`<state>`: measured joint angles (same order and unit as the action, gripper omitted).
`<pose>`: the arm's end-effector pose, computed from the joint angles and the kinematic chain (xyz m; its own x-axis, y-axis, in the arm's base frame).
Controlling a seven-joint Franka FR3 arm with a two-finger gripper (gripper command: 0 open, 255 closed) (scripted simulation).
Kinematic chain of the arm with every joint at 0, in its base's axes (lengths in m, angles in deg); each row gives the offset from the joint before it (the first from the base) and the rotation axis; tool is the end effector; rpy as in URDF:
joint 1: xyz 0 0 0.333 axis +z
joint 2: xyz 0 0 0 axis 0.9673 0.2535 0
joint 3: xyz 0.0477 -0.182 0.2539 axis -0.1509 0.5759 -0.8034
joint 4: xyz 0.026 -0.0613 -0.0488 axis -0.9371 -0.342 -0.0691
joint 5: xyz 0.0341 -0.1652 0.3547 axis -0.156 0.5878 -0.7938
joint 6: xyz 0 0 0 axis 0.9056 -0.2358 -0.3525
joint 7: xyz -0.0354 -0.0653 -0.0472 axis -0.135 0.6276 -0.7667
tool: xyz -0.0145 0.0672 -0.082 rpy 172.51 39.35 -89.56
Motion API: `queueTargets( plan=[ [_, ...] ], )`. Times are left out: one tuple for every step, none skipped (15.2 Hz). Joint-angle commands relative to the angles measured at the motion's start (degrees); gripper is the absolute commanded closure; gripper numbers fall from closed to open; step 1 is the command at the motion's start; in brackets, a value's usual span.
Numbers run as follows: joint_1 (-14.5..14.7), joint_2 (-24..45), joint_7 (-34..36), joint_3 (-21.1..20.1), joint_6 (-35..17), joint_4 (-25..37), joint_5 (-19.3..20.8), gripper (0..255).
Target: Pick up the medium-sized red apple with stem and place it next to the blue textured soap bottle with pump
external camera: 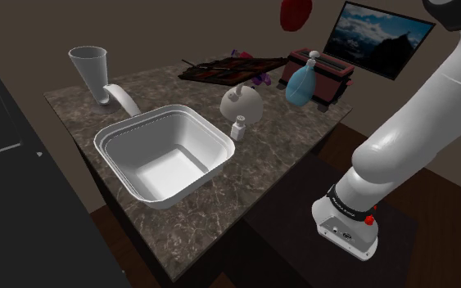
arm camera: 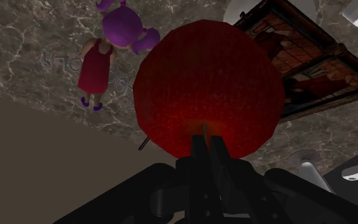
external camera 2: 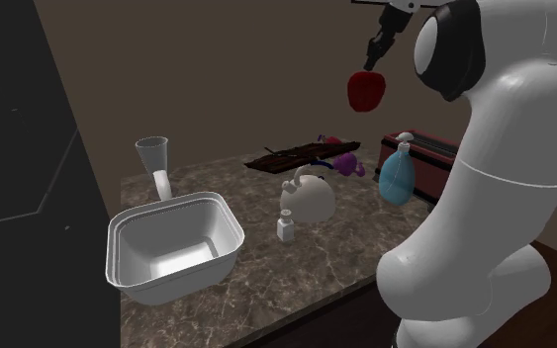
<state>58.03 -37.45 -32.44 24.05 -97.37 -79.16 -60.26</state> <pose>0.4703 -0.2895 0.7280 0.8385 0.3669 0.4029 0.3828 -0.9228 0.0435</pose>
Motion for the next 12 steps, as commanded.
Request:
queueTargets(
  plan=[
    [-1.7, 2.4, -3.0, 1.8, 1.6, 2.9, -1.6, 255],
    [-1.6, 1.9, -3.1, 1.6, 0.7, 1.5, -1.4, 255],
    [-1.5, 1.4, -3.3, 1.5, -0.2, 0.1, -1.2, 255],
    [-1.4, 1.0, -3.4, 1.5, -1.2, -1.2, -1.1, 255],
    [-1.3, 0.6, -3.6, 1.4, -2.0, -2.5, -0.9, 255],
    [-1.2, 0.2, -3.8, 1.3, -2.9, -3.7, -0.8, 255],
    [-1.2, -0.2, -3.9, 1.2, -3.8, -4.9, -0.7, 255],
    [-1.1, -0.5, -4.1, 1.2, -4.6, -6.1, -0.6, 255],
    [-1.1, -0.8, -4.3, 1.1, -5.5, -7.3, -0.5, 255],
    [-1.0, -1.1, -4.4, 1.0, -6.3, -8.4, -0.5, 255],
    [-1.0, -1.4, -4.6, 1.0, -7.1, -9.5, -0.4, 255],
    [-0.9, -1.7, -4.8, 0.9, -8.0, -10.6, -0.3, 255]
  ],
)
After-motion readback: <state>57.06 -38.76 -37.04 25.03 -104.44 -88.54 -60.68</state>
